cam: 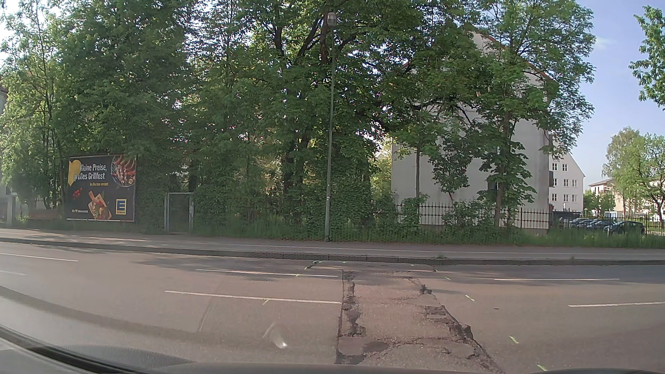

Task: Follow the waypoints while adhering to traffic rules and regulations

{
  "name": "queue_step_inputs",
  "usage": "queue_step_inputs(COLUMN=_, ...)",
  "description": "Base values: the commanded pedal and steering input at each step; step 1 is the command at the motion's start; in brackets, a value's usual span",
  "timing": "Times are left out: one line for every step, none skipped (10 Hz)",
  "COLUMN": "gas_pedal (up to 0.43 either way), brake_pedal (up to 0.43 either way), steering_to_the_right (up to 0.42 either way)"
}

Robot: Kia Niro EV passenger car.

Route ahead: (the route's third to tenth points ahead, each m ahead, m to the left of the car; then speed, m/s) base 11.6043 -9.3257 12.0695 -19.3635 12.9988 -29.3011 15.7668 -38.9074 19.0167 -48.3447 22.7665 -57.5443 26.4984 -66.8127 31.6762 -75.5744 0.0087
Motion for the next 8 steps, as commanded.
queue_step_inputs(gas_pedal=0.0, brake_pedal=0.22, steering_to_the_right=0.005)
queue_step_inputs(gas_pedal=0.0, brake_pedal=0.22, steering_to_the_right=0.005)
queue_step_inputs(gas_pedal=0.0, brake_pedal=0.22, steering_to_the_right=0.005)
queue_step_inputs(gas_pedal=0.0, brake_pedal=0.22, steering_to_the_right=0.005)
queue_step_inputs(gas_pedal=0.0, brake_pedal=0.22, steering_to_the_right=0.005)
queue_step_inputs(gas_pedal=0.0, brake_pedal=0.22, steering_to_the_right=0.005)
queue_step_inputs(gas_pedal=0.0, brake_pedal=0.22, steering_to_the_right=0.005)
queue_step_inputs(gas_pedal=0.0, brake_pedal=0.22, steering_to_the_right=0.005)
